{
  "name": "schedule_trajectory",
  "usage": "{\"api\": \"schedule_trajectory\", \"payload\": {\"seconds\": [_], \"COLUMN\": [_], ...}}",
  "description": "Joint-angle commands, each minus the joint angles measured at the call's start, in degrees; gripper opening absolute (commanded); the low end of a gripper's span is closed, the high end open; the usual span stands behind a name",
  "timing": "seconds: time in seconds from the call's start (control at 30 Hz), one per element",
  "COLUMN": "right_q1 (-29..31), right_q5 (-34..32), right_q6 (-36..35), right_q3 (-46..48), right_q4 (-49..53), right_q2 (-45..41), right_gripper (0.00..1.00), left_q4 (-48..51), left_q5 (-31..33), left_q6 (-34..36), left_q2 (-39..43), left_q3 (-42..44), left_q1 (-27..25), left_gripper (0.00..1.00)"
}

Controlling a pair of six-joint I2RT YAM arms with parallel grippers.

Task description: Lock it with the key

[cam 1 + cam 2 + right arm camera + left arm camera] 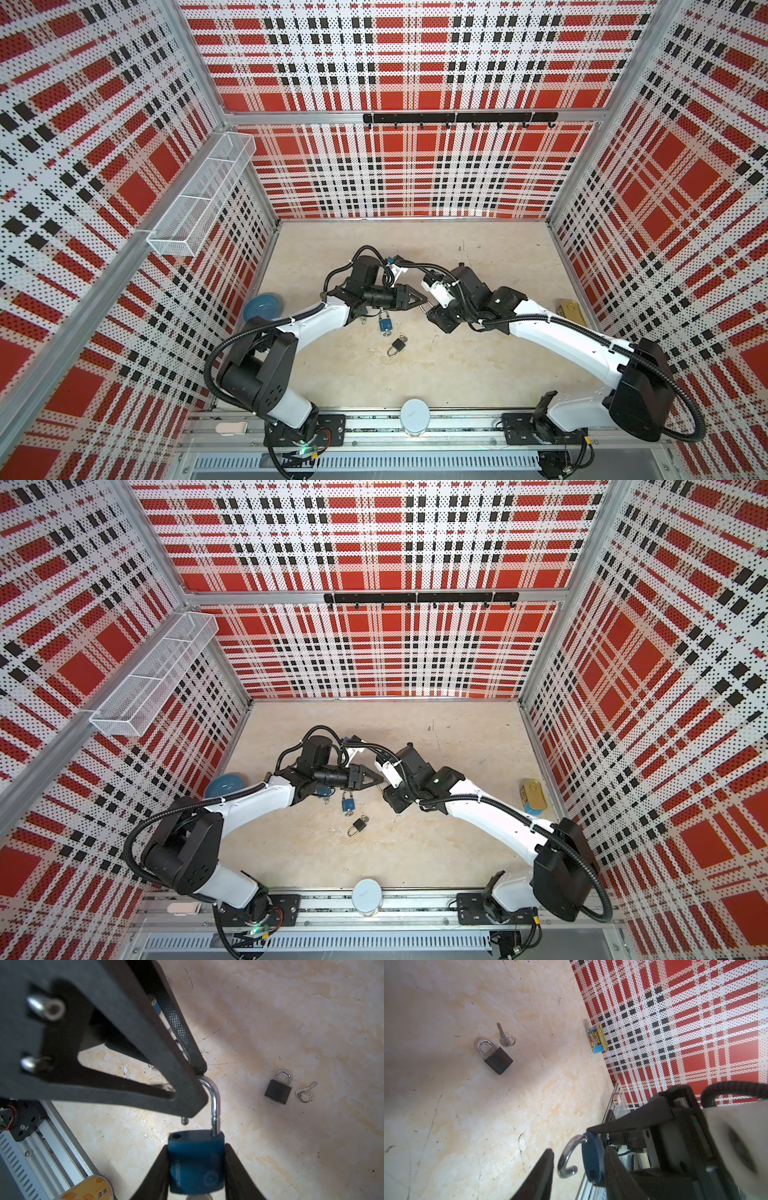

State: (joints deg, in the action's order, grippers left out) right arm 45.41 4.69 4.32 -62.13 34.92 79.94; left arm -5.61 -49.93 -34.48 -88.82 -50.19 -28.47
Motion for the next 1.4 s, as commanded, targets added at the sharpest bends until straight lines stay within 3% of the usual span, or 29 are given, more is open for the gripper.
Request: {"api": "schedule_trajectory", "payload": {"seconds": [0.0, 0.27, 0.73, 0.87, 0.97, 1.07, 1.23, 1.3, 1.37], "right_q1": [0.3, 0.4, 0.4, 0.4, 0.4, 0.3, 0.4, 0.3, -0.1], "right_q5": [0.4, 0.2, 0.3, 0.5, 0.7, 0.9, 1.5, 1.1, 2.1], "right_q6": [-0.2, -0.2, -0.2, -0.2, 0.0, 0.3, 1.1, 1.6, 2.1], "right_q3": [-2.1, -2.2, -2.1, -2.1, -2.0, -1.5, -0.7, -0.5, -0.3], "right_q4": [-1.5, -1.4, -1.3, -1.4, -1.6, -2.3, -4.0, -4.8, -5.6], "right_q2": [-1.3, -1.4, -1.6, -1.7, -1.7, -2.0, -2.5, -2.9, -3.4], "right_gripper": [0.17, 0.17, 0.17, 0.16, 0.17, 0.18, 0.25, 0.44, 0.51], "left_q4": [-1.5, -1.6, -1.7, -1.7, -1.8, -2.3, -4.3, -5.8, -7.4], "left_q5": [-1.7, -1.9, -2.2, -2.1, -2.0, -1.6, -0.5, 0.8, 2.2], "left_q6": [-0.2, -0.2, -0.3, -0.4, -0.6, -0.9, -2.8, -3.8, -5.2], "left_q2": [-0.7, -0.8, -2.0, -2.3, -2.4, -1.9, -0.2, 0.9, 2.0], "left_q3": [-0.2, -0.4, -1.3, -1.7, -1.7, -1.6, -1.1, -0.3, 0.4], "left_q1": [-0.3, -0.7, -1.2, -1.3, -1.3, -1.2, -1.3, -1.2, -1.1], "left_gripper": [0.42, 0.31, 0.23, 0.14, 0.00, 0.00, 0.00, 0.00, 0.00]}}
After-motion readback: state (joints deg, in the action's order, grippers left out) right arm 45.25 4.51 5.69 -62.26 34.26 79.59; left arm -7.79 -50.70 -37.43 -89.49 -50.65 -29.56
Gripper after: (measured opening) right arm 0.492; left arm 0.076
